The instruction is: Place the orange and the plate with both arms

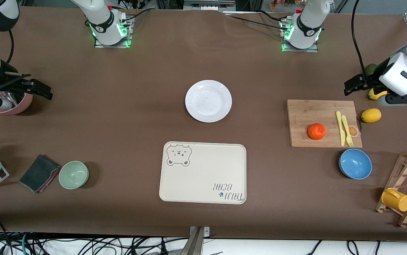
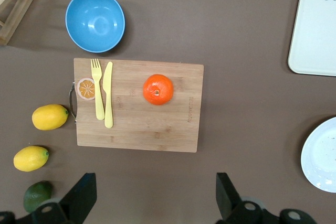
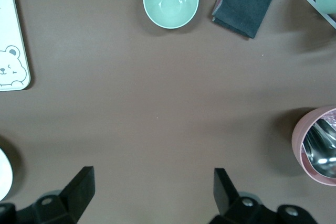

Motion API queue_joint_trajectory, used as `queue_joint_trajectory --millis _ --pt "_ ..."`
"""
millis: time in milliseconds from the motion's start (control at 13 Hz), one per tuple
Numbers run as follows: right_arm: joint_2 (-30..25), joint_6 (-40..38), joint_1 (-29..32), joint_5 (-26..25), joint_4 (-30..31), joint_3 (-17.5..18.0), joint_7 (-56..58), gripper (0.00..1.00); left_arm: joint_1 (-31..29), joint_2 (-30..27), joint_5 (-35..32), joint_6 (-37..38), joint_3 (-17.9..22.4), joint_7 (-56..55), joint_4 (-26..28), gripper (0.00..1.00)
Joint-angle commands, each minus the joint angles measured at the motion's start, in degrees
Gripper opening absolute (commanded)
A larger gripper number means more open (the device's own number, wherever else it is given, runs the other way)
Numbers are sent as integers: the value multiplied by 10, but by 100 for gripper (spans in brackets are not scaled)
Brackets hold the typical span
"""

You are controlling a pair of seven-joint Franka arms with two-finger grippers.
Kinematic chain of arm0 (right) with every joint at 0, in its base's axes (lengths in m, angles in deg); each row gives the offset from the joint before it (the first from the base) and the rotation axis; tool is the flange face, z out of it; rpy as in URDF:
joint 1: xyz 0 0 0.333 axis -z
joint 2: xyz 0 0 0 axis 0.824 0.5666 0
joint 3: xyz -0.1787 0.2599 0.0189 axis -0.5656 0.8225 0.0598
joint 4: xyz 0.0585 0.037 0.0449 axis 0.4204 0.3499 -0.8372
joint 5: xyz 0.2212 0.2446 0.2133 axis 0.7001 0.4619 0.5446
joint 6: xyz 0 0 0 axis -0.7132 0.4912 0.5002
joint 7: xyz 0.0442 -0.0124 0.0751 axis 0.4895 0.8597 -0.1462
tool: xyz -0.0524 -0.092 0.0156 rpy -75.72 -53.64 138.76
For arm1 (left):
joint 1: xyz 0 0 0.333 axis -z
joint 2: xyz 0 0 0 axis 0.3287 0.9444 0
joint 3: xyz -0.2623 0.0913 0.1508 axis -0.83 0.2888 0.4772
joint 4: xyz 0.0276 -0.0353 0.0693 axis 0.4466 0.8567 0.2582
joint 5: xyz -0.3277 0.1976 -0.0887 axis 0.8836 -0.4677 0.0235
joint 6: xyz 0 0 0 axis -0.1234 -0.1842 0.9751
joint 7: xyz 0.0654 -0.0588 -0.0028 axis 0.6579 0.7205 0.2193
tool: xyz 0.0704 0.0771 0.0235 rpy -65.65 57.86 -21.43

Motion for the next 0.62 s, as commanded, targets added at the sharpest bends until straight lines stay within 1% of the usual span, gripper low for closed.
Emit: queue_joint_trajectory --millis 0,538 --pt "-2 -4 2 9 0 0 -1 100 2 9 -12 13 -3 -1 -16 100" --pt "-2 -4 2 9 0 0 -1 100 1 31 -7 -1 -2 -7 -8 100"
